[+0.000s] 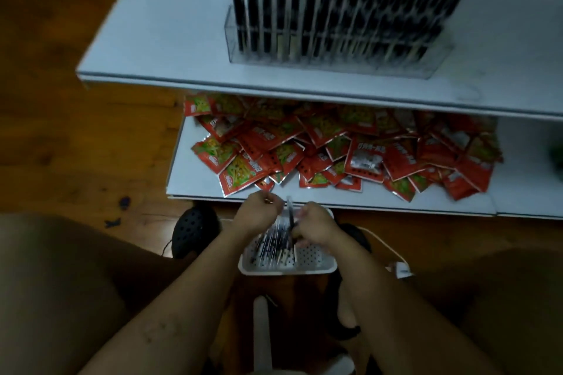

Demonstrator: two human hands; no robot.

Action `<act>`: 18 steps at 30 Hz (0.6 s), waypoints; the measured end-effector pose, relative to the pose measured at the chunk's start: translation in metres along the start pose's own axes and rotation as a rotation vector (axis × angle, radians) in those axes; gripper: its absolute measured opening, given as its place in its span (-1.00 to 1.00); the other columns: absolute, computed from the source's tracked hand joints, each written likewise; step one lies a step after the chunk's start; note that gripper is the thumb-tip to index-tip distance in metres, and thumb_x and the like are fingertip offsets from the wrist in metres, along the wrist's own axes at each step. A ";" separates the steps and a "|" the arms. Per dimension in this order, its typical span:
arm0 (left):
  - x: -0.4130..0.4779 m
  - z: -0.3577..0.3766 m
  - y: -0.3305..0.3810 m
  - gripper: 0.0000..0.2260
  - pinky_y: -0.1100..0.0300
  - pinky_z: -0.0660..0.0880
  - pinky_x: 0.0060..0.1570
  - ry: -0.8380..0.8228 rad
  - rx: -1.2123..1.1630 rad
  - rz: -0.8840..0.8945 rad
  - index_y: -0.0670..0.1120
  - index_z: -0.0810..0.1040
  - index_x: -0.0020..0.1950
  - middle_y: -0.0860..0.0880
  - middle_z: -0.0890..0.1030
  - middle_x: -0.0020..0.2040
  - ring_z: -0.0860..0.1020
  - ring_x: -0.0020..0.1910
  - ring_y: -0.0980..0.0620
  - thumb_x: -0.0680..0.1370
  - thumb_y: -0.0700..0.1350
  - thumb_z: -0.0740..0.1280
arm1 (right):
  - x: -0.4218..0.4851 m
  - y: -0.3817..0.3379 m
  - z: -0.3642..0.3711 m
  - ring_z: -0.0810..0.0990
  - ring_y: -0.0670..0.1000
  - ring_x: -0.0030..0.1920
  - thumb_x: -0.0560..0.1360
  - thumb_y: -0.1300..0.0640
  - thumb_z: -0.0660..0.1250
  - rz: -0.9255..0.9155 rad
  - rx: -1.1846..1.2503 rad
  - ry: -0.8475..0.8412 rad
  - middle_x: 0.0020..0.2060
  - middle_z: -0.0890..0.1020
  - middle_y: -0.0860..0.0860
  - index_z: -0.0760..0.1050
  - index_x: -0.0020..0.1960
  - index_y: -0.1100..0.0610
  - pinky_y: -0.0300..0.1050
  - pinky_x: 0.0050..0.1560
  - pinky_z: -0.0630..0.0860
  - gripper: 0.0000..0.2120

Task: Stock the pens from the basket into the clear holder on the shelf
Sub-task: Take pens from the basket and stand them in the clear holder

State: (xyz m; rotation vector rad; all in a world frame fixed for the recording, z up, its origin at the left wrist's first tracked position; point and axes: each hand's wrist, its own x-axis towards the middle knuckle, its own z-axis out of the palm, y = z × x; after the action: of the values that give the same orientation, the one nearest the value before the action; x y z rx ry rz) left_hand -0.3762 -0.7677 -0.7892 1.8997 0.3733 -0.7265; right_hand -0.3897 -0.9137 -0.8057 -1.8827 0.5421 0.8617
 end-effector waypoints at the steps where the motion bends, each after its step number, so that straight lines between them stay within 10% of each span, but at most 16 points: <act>1: -0.009 -0.006 0.012 -0.78 0.16 0.44 -0.21 0.008 0.014 0.047 -0.12 0.54 0.06 -0.10 0.62 -0.16 0.54 -0.21 -0.02 0.57 0.00 0.26 | -0.010 -0.012 -0.006 0.66 0.18 -0.14 0.43 0.44 0.37 -0.054 -0.017 -0.010 0.06 0.54 0.23 0.34 0.12 0.14 0.00 -0.28 0.64 -0.62; 9: -0.077 -0.051 0.104 -0.89 0.20 0.41 -0.25 0.186 0.059 0.332 -0.08 0.58 -0.01 0.01 0.60 -0.18 0.52 -0.19 0.04 0.55 -0.07 0.32 | -0.095 -0.099 -0.055 0.64 0.17 -0.21 0.58 0.18 0.29 -0.510 -0.050 0.164 -0.21 0.59 0.18 0.49 -0.03 0.14 -0.02 -0.30 0.62 -0.97; 14: -0.112 -0.079 0.149 -0.87 0.20 0.48 -0.18 0.266 0.161 0.447 -0.01 0.58 0.01 0.05 0.62 -0.11 0.57 -0.13 0.08 0.55 0.01 0.32 | -0.132 -0.136 -0.082 0.60 0.02 -0.21 0.55 0.06 0.35 -0.723 -0.223 0.504 -0.25 0.59 -0.04 0.57 0.08 0.11 -0.12 -0.25 0.45 -0.84; 18: -0.110 -0.111 0.165 -0.83 0.13 0.52 -0.10 0.377 0.190 0.470 0.00 0.56 0.08 0.00 0.61 -0.04 0.57 -0.09 0.02 0.56 0.04 0.30 | -0.151 -0.169 -0.102 0.52 -0.20 -0.19 0.56 0.14 0.34 -0.978 -0.104 0.700 -0.14 0.45 -0.22 0.24 0.47 -0.05 -0.40 -0.19 0.45 -0.46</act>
State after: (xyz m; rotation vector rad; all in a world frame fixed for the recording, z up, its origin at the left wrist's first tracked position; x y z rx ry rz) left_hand -0.3341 -0.7313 -0.5683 2.1974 0.0777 -0.0916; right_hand -0.3387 -0.9306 -0.5629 -2.1722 -0.0774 -0.4291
